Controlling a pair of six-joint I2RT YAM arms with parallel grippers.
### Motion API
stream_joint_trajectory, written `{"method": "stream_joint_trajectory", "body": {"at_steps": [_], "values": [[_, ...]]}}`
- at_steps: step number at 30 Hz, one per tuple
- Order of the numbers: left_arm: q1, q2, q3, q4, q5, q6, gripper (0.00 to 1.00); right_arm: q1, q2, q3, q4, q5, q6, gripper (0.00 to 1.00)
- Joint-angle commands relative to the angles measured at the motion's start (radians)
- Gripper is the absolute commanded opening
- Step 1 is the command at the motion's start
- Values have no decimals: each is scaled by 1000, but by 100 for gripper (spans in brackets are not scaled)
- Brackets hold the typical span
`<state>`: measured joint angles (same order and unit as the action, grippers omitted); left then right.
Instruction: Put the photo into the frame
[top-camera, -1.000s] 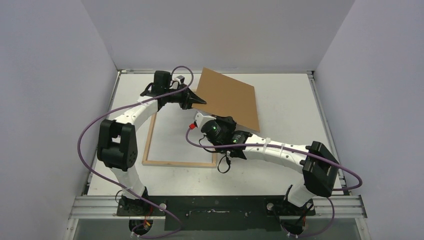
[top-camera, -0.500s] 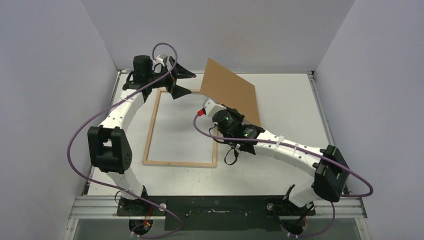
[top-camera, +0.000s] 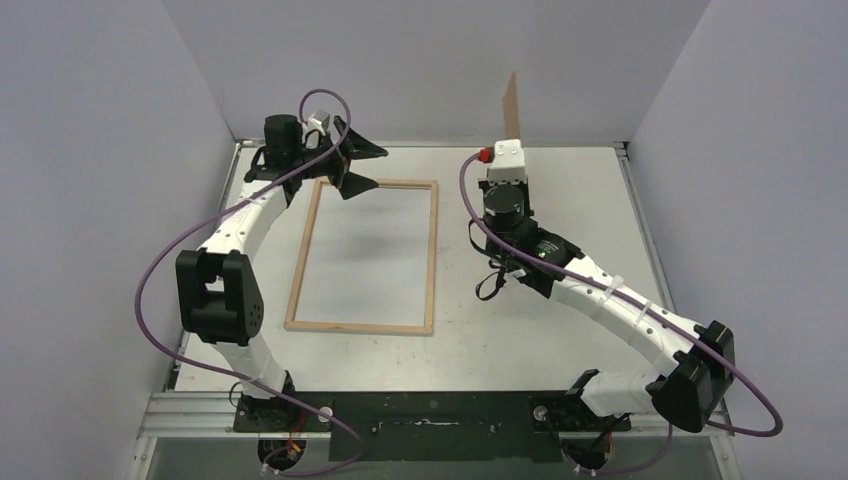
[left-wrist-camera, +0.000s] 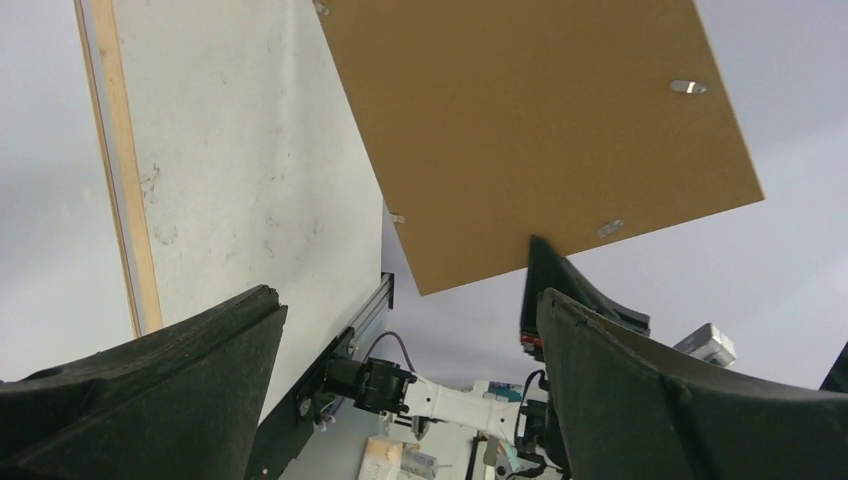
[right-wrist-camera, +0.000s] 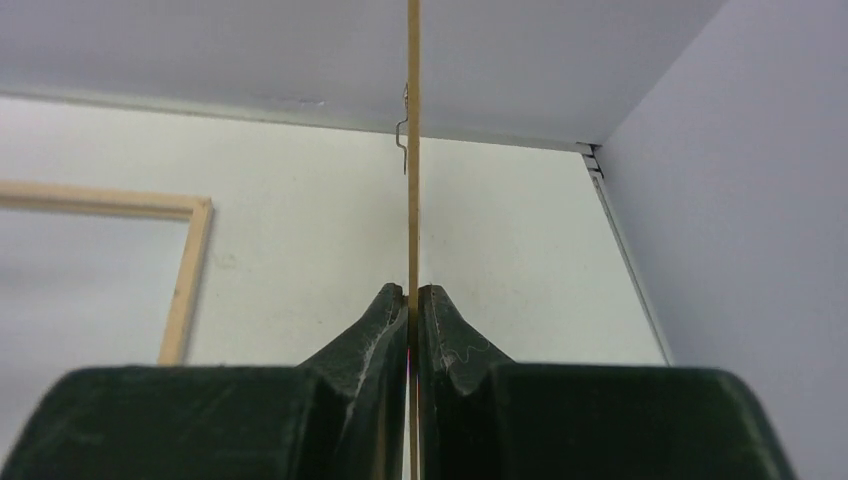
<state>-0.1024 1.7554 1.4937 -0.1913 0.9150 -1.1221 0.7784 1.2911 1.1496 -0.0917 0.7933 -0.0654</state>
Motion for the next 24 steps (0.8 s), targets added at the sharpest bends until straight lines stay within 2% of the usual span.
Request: {"method": "stream_joint_trajectory", "body": {"at_steps": [1,9,11,13,16,24], "values": [[-32,12,-40,77,-9,-10,97,-24,-75,65,135,197,268,0],[-118,64,-78,165,-9,-104,97,-37,-91,109,42,353,532,0],[-140,70,-119,202,-40,-227,97,-42,-107,103,51,376,586,0],[-162,69,-200,409,-77,-425,97,-48,-118,94,81,364,611,0],[-202,82,-257,585,-132,-625,97,-54,-124,94,116,329,658,0],[-298,137,-268,711,-277,-769,97,-58,-161,74,101,325,878,0]]}}
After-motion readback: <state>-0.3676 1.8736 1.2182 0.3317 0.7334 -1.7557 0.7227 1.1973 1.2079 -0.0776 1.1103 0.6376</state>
